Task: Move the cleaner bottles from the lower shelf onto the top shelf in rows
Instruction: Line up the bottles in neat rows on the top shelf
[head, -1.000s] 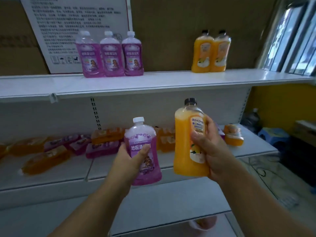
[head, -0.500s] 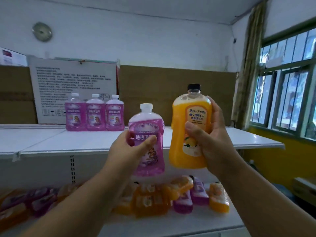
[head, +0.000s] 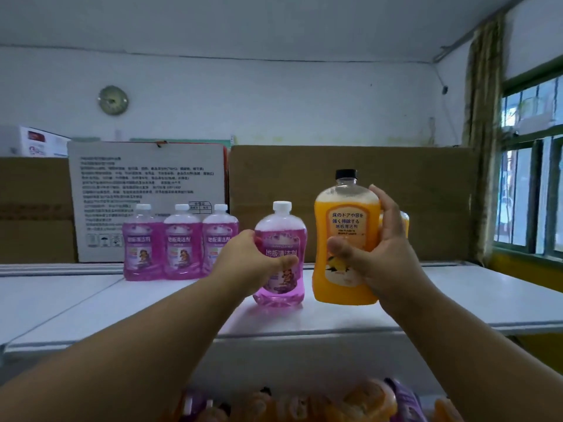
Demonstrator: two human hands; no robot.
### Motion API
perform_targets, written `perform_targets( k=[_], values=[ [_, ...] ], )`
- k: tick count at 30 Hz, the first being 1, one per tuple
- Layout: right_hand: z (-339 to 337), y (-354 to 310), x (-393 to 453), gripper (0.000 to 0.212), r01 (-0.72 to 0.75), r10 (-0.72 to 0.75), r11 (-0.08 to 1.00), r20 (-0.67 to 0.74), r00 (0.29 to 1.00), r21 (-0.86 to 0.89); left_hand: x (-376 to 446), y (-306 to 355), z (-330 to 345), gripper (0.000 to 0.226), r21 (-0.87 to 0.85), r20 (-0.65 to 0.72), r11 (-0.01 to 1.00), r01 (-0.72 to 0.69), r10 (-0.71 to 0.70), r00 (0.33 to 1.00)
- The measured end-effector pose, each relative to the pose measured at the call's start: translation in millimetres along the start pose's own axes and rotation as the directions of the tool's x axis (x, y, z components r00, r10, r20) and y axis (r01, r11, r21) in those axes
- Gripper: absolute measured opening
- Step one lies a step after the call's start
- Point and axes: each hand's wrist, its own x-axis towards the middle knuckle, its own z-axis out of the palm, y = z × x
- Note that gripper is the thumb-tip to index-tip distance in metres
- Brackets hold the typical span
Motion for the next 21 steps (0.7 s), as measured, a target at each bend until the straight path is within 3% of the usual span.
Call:
perform_targets(
  k=[4, 6, 8, 10, 12, 14, 17, 21],
  values=[
    [15.8, 20.8, 21.5, 0.101, -0.009, 0.006, 0.998, -0.046, 0.999, -0.064, 29.8, -17.2, -0.7, 0.055, 0.05, 0.018, 0.999, 0.003, -0.004, 1.0],
    [21.1, 29.5, 27.5, 0.102, -0.014, 0.009, 0.997, -0.064, 0.998, -0.073, 35.8, -23.3, -2.8, 0.069, 0.081, -0.006, 0.996, -0.041, 0.042, 0.999],
    [24.3, 37.5, 30.9, 0.103, -0.014, 0.008, 0.997, -0.082, 0.997, -0.073, 35.8, -28.0, -5.6, 0.1, 0.192, -0.069, 0.967, -0.166, 0.183, 0.981],
    [26.5, 43.0, 33.6, 0.102, -0.01, 0.003, 0.997, -0.097, 0.995, -0.079, 35.4, -30.3, -8.9, 0.114, 0.386, -0.062, 0.842, -0.376, 0.43, 0.901],
    [28.2, 46.8, 36.3, 0.101, -0.011, 0.0, 0.995, -0.109, 0.994, -0.102, 38.1, -29.7, -11.2, 0.107, 0.538, 0.054, 0.678, -0.501, 0.565, 0.823],
    [29.6, 49.5, 39.6, 0.101, -0.023, 0.008, 0.991, -0.115, 0.993, -0.128, 47.8, -29.4, -13.9, 0.097, 0.61, 0.123, 0.609, -0.507, 0.559, 0.82],
    [35.6, 52.1, 45.5, 0.097, -0.036, 0.019, 0.984, -0.101, 0.995, -0.172, 65.4, -30.1, -16.7, 0.089, 0.679, 0.132, 0.548, -0.489, 0.564, 0.815],
    [46.9, 57.7, 54.7, 0.093, -0.039, 0.017, 0.959, -0.08, 0.997, -0.279, 92.2, -37.9, -14.5, 0.086, 0.818, 0.117, 0.387, -0.425, 0.611, 0.783]
  ],
)
